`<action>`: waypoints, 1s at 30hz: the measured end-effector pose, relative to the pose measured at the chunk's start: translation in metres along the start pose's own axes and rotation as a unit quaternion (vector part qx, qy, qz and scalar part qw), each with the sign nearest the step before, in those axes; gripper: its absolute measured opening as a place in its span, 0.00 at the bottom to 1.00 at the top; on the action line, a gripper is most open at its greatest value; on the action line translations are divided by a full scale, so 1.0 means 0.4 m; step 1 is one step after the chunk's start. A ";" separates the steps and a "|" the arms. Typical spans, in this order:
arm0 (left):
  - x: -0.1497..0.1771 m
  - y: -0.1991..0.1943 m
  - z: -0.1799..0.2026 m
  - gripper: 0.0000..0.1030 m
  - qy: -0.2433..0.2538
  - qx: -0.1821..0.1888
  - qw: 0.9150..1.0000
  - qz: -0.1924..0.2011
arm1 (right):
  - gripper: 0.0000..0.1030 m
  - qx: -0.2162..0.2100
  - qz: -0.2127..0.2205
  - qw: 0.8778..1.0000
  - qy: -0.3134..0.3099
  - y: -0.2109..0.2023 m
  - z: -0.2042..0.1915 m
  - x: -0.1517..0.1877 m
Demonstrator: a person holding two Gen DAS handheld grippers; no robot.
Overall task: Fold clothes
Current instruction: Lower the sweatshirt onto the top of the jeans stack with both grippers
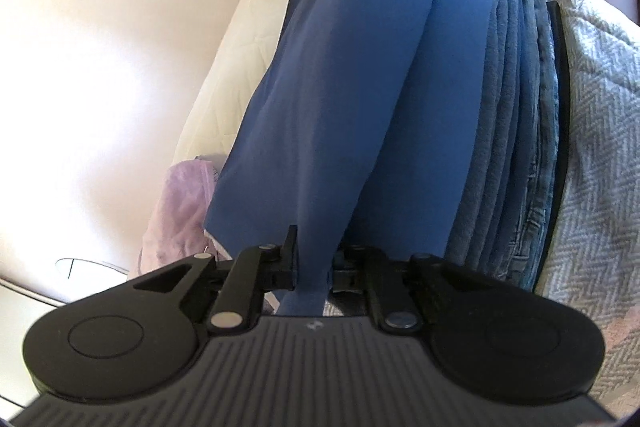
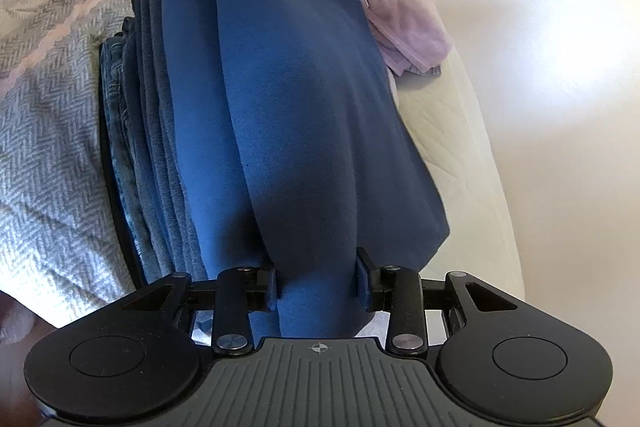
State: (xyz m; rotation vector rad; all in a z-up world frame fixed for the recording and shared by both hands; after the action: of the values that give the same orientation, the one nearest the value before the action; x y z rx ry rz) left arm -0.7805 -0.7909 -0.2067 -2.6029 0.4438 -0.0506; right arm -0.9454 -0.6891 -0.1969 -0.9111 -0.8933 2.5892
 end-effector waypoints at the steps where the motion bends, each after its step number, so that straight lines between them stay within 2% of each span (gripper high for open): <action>1: 0.003 -0.002 0.001 0.09 -0.002 -0.002 1.000 -0.001 | 0.39 0.001 -0.001 1.000 -0.002 0.003 -0.004 0.001; 2: 0.007 -0.005 0.001 0.08 -0.003 -0.004 1.000 -0.002 | 0.42 0.003 -0.002 1.000 -0.008 0.016 -0.014 0.000; 7: 0.019 -0.003 -0.010 0.06 -0.019 0.002 1.000 -0.003 | 0.43 0.000 -0.005 1.000 0.001 0.036 -0.011 -0.007; 11: 0.026 -0.021 -0.025 0.06 -0.016 -0.001 1.000 0.000 | 0.33 -0.015 -0.007 1.000 0.027 0.043 -0.004 -0.023; 15: 0.030 -0.022 -0.017 0.06 0.000 -0.001 1.000 -0.003 | 0.33 -0.018 0.003 0.999 0.045 -0.001 -0.008 -0.027; 18: 0.033 -0.023 -0.012 0.05 0.012 0.000 1.000 -0.005 | 0.33 -0.020 -0.006 0.999 0.034 0.015 -0.047 -0.004; 26: 0.040 -0.025 0.003 0.06 0.043 0.000 0.999 -0.011 | 0.41 0.009 -0.012 1.000 0.010 0.034 -0.058 -0.004; 30: 0.049 -0.041 -0.011 0.07 0.029 0.004 0.999 -0.018 | 0.44 0.019 -0.022 0.999 0.026 0.014 -0.059 -0.003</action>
State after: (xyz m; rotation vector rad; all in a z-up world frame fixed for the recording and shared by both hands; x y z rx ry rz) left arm -0.7575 -0.7856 -0.1957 -2.6068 0.4163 -0.1394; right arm -0.9296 -0.6829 -0.2142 -0.9342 -0.8383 2.5247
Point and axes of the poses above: each gripper's, at about its wrist camera, not at the fingertips, and y roughly the way its jaws point, z to its right, x to its underside, the point moved 10 cm from there along y, roughly the way its jaws point, and after that the axes turned 13 degrees about y, right-handed, at the moved point
